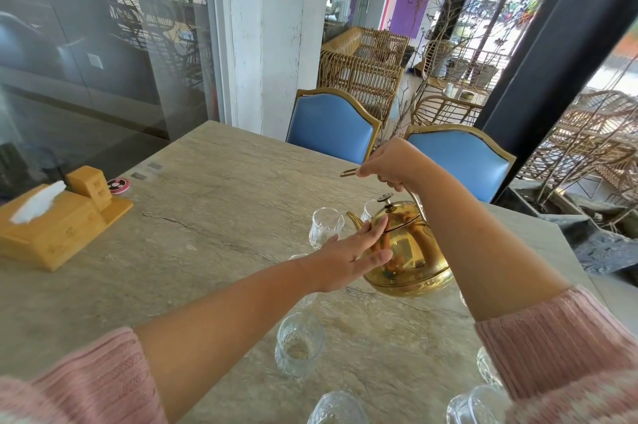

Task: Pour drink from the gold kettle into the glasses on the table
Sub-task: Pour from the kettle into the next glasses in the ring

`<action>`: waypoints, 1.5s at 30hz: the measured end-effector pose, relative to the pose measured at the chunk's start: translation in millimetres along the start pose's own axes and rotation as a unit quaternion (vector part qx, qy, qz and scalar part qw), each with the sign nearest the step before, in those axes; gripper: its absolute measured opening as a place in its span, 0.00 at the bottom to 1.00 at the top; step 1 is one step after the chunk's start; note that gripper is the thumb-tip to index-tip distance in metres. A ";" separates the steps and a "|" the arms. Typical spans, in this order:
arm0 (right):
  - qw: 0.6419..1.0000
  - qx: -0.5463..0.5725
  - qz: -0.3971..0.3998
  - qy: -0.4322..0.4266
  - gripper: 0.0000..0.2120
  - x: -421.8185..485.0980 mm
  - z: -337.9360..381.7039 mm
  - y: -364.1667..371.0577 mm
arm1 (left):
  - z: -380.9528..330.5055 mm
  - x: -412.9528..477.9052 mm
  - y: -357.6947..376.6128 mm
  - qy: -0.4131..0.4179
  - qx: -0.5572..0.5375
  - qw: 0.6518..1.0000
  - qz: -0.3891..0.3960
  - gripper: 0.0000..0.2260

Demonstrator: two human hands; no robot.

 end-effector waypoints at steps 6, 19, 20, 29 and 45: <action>1.000 -0.009 0.002 0.001 0.16 -0.2 -0.3 -1.4 | -2.7 -1.5 -0.5 0.004 0.005 1.000 0.000 0.28; 0.998 0.056 -0.030 -0.004 0.16 -9.8 -12.4 6.0 | 12.6 10.7 5.6 -0.004 0.045 0.999 -0.004 0.28; 0.997 0.068 -0.038 -0.007 0.15 -10.8 -14.7 7.4 | 15.7 12.7 6.3 -0.006 0.053 0.999 -0.005 0.29; 0.968 0.218 -0.125 -0.013 0.13 -26.4 -49.2 23.1 | 28.7 20.2 13.3 -0.026 0.097 0.995 0.007 0.29; 0.948 0.292 -0.120 -0.037 0.11 -73.5 -62.5 14.6 | 5.2 -18.5 45.2 -0.001 0.166 0.985 -0.049 0.30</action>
Point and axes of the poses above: each hand's wrist, its own x-axis towards the middle knuckle, its own y-axis out of the palm, z = x × y, the point moved 1 cm from there along x, towards the middle knuckle, and after that the axes turned 8 degrees about -y, right-handed, at the moved point
